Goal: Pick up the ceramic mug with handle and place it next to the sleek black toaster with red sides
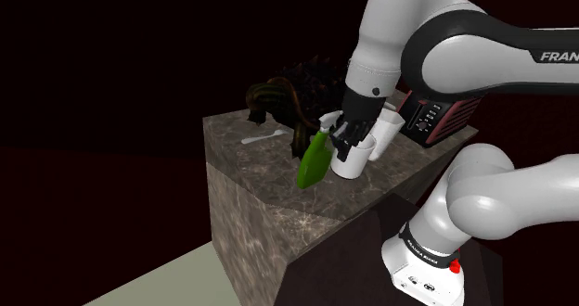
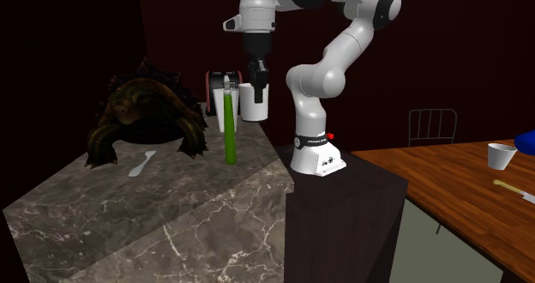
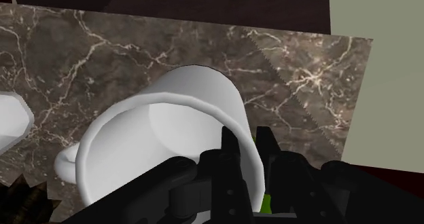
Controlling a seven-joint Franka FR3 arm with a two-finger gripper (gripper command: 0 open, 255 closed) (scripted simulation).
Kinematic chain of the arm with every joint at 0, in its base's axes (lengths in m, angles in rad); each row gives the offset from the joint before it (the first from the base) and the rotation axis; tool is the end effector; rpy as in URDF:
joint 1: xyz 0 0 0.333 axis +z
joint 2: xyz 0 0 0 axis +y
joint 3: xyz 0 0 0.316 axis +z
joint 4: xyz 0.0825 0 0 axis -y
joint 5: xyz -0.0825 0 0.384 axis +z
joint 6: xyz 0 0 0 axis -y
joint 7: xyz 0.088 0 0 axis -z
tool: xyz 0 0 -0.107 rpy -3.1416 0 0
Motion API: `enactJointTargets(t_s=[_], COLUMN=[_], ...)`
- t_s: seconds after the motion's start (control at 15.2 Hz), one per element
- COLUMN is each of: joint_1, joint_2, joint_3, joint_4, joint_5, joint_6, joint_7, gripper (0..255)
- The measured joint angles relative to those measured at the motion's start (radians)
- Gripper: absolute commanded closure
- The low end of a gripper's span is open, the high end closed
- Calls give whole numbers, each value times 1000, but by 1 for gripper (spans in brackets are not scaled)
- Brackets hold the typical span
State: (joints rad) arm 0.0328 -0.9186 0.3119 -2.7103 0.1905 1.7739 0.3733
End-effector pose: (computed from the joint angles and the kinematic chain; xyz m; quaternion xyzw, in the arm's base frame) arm 0.2631 0.1120 0.4647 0.9947 -0.0970 -0.0083 0.0342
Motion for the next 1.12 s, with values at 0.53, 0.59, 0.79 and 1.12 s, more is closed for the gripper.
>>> enactJointTargets(t_s=[0.53,0.59,0.79,1.12], joint_1=[-12,-13,-17,-23], joint_2=[7,8,11,22], joint_3=[-21,-24,-32,-44], joint_4=[112,125,164,240], joint_5=[-22,-24,-32,-44], joint_6=[-105,-117,-153,-217], joint_7=[-1,-1,-3,-4], gripper=[255,255,255,255])
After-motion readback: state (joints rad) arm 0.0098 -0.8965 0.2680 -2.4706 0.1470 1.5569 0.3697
